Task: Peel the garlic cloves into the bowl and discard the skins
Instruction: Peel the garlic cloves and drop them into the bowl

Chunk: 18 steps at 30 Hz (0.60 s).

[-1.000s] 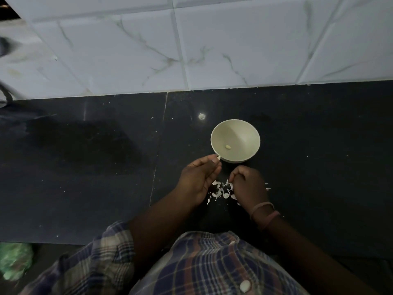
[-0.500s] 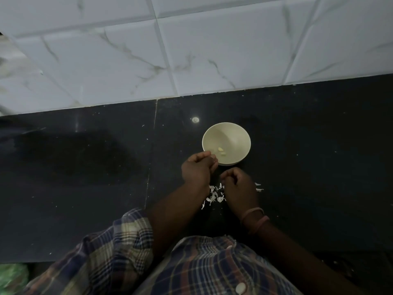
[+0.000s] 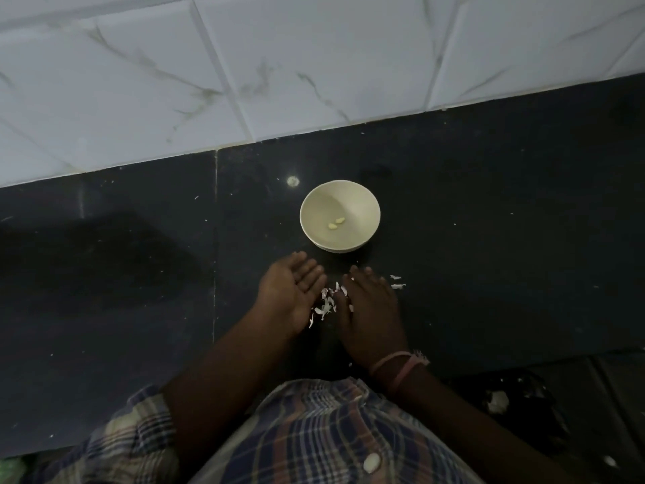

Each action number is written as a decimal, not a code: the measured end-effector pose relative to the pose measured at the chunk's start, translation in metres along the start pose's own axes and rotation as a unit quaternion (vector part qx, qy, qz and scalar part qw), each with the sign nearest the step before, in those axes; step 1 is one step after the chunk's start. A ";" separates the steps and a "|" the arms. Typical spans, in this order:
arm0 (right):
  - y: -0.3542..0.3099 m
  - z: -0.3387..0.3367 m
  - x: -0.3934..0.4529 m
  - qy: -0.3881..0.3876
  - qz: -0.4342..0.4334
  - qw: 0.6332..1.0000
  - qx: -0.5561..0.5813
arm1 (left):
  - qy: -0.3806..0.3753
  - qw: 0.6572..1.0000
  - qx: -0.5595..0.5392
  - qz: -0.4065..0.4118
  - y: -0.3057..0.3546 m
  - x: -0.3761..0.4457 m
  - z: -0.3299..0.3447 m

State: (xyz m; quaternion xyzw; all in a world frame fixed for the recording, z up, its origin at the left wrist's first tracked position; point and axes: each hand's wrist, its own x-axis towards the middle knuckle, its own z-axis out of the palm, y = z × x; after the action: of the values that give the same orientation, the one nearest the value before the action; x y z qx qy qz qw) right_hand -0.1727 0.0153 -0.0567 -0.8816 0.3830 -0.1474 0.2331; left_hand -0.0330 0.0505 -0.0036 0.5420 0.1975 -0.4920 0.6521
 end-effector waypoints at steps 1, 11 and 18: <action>0.004 -0.002 -0.001 0.022 0.005 0.999 0.031 | 0.013 1.000 0.016 0.012 -0.002 0.003 -0.001; 0.059 -0.016 -0.001 0.026 0.185 0.982 0.007 | 0.044 0.989 0.138 0.025 -0.044 0.001 -0.014; 0.048 -0.006 0.021 -0.053 0.067 0.990 -0.111 | 0.024 0.984 0.174 -0.002 -0.053 -0.001 -0.009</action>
State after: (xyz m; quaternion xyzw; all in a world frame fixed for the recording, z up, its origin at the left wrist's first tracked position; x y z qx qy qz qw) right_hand -0.1907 -0.0304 -0.0752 -0.8812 0.4420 -0.0413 0.1628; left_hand -0.0759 0.0630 -0.0328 0.6585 0.1258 -0.5067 0.5420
